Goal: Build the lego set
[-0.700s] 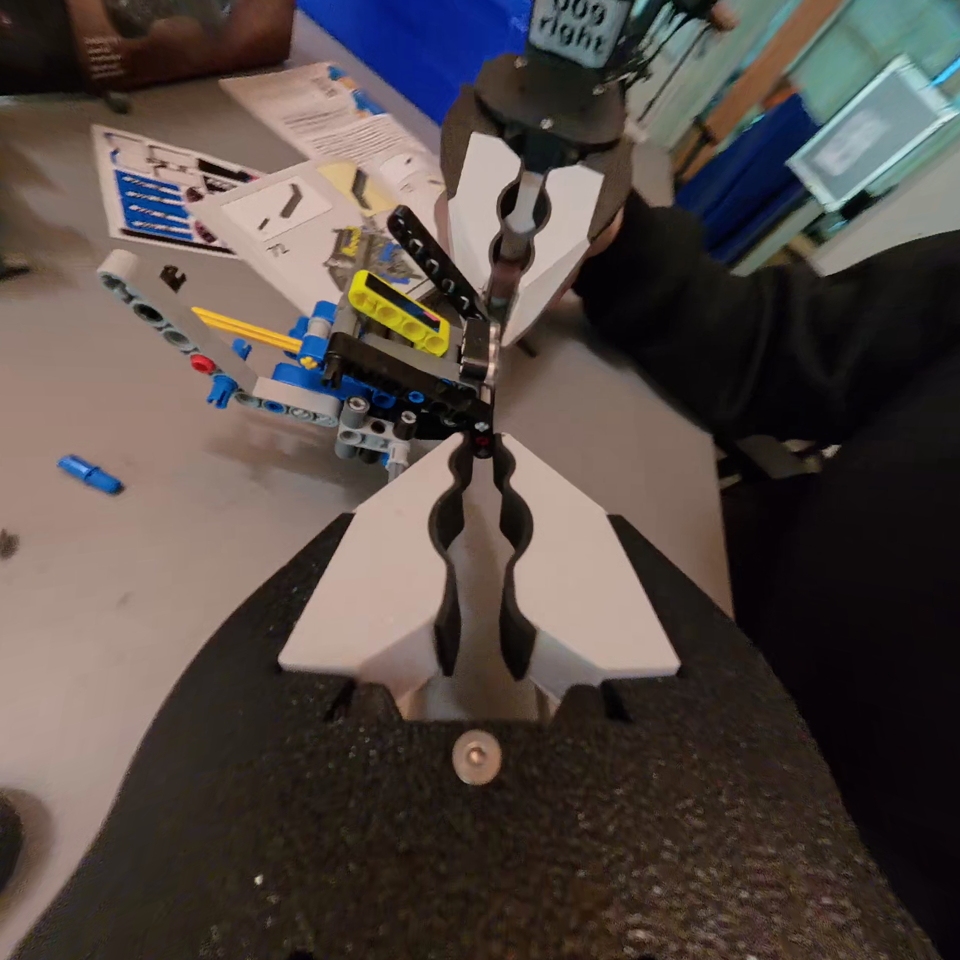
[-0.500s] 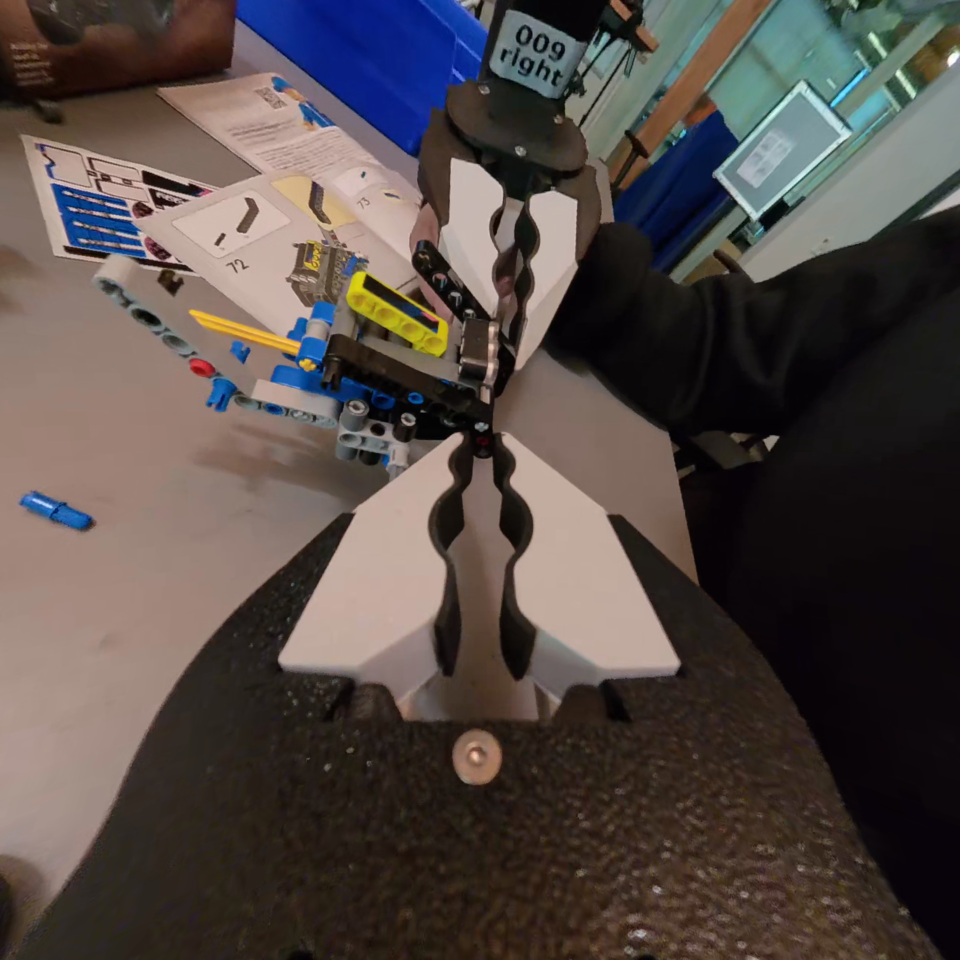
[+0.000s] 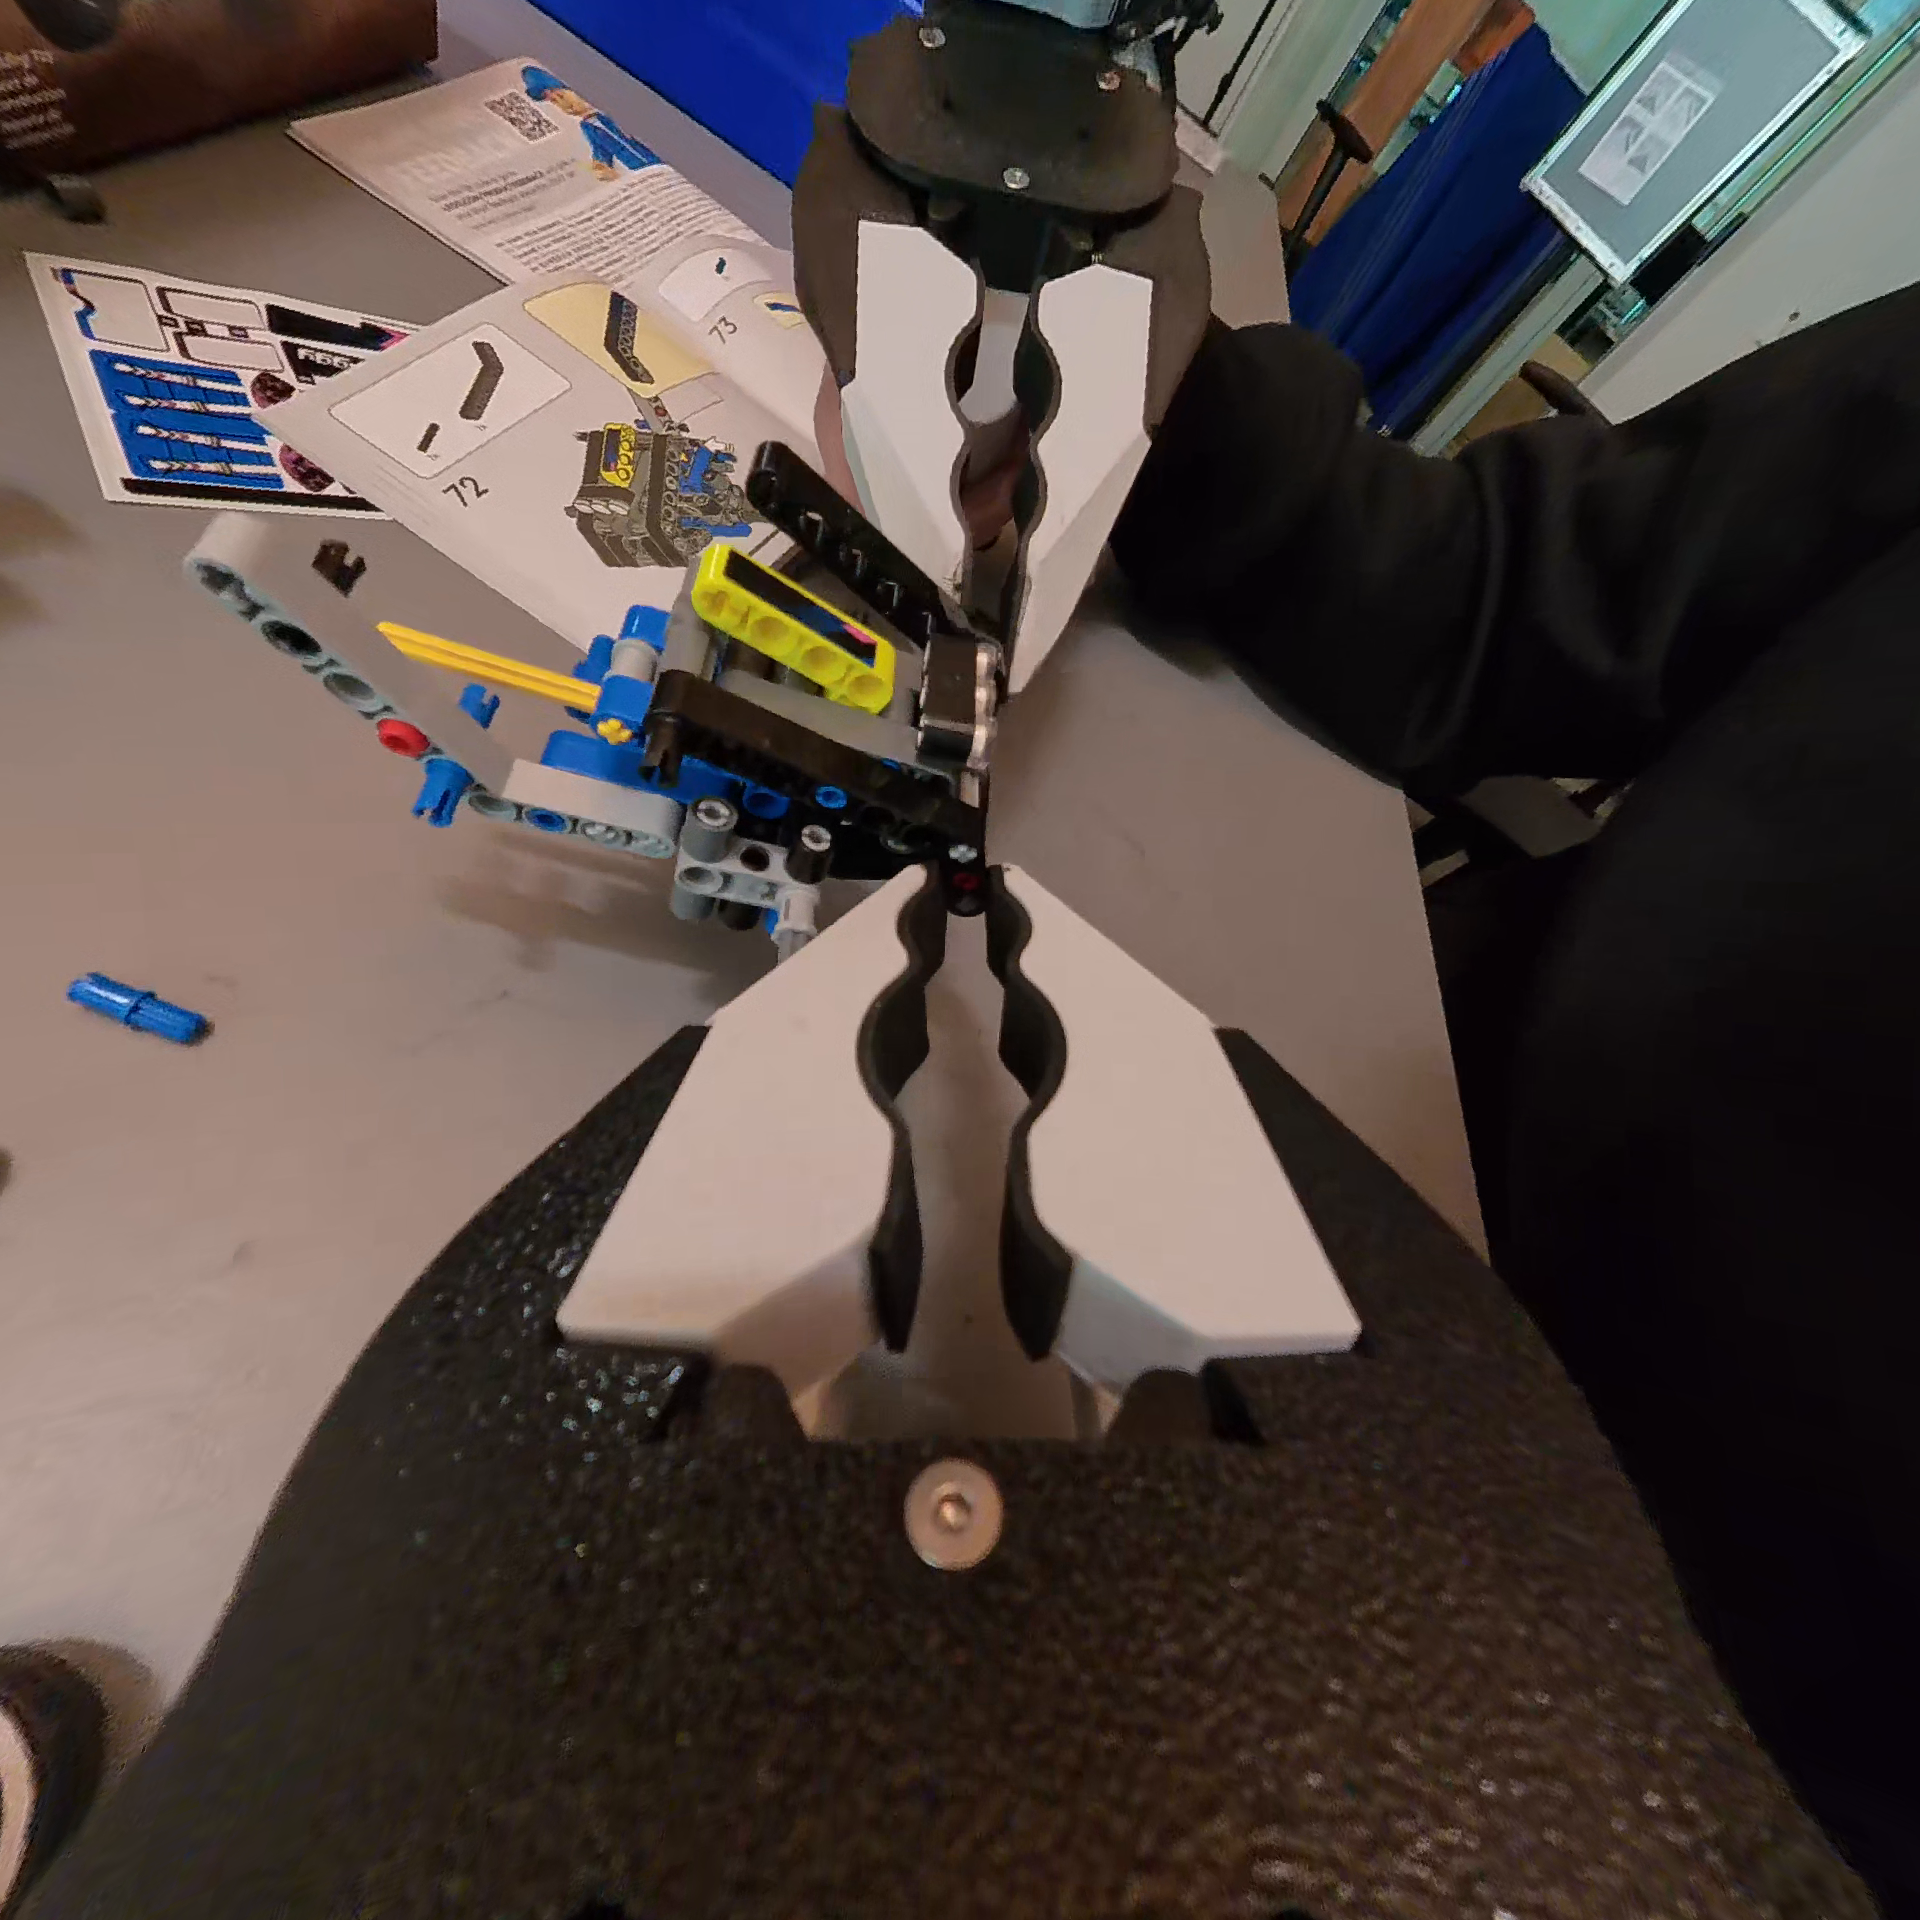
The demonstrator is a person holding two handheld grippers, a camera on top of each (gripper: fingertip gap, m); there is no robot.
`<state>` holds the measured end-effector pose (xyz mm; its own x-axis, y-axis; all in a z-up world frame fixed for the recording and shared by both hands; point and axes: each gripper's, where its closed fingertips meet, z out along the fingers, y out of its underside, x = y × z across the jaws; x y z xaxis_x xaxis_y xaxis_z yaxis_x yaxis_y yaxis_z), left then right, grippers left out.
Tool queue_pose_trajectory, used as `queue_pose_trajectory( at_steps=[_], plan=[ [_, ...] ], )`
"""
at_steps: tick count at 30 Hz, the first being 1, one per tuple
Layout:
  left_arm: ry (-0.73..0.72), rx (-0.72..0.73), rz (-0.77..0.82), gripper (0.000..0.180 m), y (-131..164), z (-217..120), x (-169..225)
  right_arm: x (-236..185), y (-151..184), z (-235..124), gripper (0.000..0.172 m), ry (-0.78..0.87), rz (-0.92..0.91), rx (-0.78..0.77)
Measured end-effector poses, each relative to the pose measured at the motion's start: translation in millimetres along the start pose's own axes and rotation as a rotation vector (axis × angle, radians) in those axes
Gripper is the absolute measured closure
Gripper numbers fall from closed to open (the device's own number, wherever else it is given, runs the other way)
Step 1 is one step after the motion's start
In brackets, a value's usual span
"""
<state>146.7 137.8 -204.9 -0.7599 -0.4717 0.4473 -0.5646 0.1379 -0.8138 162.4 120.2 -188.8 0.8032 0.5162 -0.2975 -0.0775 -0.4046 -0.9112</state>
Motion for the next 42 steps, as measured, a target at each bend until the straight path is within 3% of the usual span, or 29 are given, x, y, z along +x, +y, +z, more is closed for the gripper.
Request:
queue_pose_trajectory(
  at_steps=[16,20,24,39,42],
  plan=[
    [-0.128,-0.003,0.168,0.176,-4,0,-8,10,-6,-1,0.166,0.035,0.171,0.069],
    [-0.173,-0.049,0.214,0.176,2,0,-13,14,3,4,0.166,0.072,0.188,0.014],
    [-0.188,-0.054,0.285,0.177,1,0,-12,10,1,3,0.166,0.027,0.231,0.035],
    [-0.083,0.130,0.113,0.177,-21,1,0,4,-25,-12,0.167,0.092,0.037,0.213],
    [-0.105,0.091,0.175,0.177,-18,0,0,3,-22,-9,0.167,0.085,0.034,0.188]
  ],
)
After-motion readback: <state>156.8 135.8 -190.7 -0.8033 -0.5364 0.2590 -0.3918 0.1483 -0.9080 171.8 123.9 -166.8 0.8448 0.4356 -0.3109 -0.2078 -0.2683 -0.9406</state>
